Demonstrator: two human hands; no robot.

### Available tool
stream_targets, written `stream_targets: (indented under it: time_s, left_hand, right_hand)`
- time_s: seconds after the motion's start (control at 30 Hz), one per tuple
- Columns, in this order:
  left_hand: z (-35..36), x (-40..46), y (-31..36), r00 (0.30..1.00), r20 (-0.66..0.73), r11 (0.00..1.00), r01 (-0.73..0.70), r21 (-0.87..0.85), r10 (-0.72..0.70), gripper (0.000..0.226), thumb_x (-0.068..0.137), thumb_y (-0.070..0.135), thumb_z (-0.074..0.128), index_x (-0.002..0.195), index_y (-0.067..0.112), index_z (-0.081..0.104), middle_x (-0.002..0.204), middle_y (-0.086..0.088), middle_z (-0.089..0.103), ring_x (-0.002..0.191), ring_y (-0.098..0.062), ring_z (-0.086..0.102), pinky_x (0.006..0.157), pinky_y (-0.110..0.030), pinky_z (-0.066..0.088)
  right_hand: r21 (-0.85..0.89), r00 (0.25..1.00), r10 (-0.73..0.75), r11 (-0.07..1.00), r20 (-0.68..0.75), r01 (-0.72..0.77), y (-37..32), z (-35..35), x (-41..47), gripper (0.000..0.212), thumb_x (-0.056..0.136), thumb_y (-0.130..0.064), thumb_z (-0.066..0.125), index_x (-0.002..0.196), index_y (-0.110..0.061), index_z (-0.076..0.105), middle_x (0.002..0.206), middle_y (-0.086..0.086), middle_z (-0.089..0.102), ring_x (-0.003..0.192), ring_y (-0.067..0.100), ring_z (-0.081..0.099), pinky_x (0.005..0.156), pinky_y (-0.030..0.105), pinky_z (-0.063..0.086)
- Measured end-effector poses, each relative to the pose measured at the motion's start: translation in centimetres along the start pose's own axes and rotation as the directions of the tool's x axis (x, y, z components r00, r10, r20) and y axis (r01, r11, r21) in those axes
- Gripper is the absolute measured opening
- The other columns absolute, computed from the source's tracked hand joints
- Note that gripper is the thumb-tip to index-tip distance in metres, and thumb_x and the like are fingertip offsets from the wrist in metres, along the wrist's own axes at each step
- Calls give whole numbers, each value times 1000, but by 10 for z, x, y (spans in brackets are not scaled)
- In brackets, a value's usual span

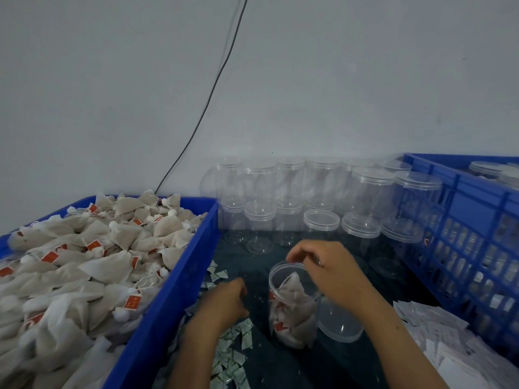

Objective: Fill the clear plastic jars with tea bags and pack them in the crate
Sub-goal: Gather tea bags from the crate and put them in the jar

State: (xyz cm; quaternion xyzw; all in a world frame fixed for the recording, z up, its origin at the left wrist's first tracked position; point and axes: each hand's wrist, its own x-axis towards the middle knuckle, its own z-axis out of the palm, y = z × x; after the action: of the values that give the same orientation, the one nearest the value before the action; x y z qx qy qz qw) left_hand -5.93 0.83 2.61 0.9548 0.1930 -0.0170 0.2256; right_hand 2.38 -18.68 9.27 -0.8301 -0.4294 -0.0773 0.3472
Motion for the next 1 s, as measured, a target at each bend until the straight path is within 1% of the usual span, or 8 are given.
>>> stream_targets:
  time_s: [0.07,0.23,0.4,0.53,0.67,0.73,0.83,1.0]
  left_hand:
    - [14,-6,-4,999,-42,1000,21,11,-21,35,84,32,72,113,21,57,111,4,63,100,-13,60,90,-34,51]
    - [19,-13,-9,999,-41,998,19,-57,-21,38,75,36,79,105,24,59,100,8,64,90,-9,60,83,-29,51]
    - [20,-15,-11,1000,-8,997,23,-77,-23,29,77,27,80,97,21,60,88,7,69,83,-8,65,81,-30,54]
    - [21,-17,-7,987,-161,997,-7,-71,-4,12,82,26,75,84,25,63,83,8,68,79,-7,64,76,-27,54]
    - [12,-23,9,806,-591,950,-197,-244,16,16,84,22,72,75,28,60,76,13,63,73,1,58,62,-16,43]
    - [4,-29,26,711,-701,858,-322,-400,-60,15,82,26,73,74,30,60,75,15,64,74,2,59,63,-15,42]
    - [1,-35,52,660,-745,734,-459,-501,-96,16,79,30,75,74,33,61,74,17,66,74,6,60,66,-10,45]
    - [17,-36,72,663,-739,832,-472,-292,117,9,81,29,74,79,21,70,78,13,67,78,-9,60,73,-31,50]
  right_hand:
    - [107,989,66,993,-134,-52,1,-5,0,38,91,-1,49,84,-32,69,88,-19,69,86,-6,63,82,17,50]
    - [364,956,224,920,-189,-144,6,-10,-2,43,88,10,43,75,-22,70,80,-7,72,79,2,67,72,11,50]
    - [593,917,376,771,-131,-231,14,-7,-10,42,88,13,36,77,-10,70,78,3,74,79,15,69,78,28,56]
    - [635,893,419,737,-161,-231,26,-4,-27,42,87,14,36,77,-8,70,77,4,73,78,17,69,77,29,55]
    - [674,844,503,690,-186,-264,44,4,-44,41,87,15,37,77,-7,70,75,4,73,76,16,68,73,27,55]
    - [687,829,536,663,-157,-298,51,8,-50,40,88,14,37,76,-7,70,75,6,72,75,16,67,69,24,54]
    - [695,821,561,632,-105,-344,58,18,-55,39,88,15,36,77,-4,69,75,7,71,70,15,66,68,25,53]
    - [666,822,568,627,-36,-404,73,22,-61,38,86,15,36,80,-2,69,79,11,71,73,18,65,72,30,52]
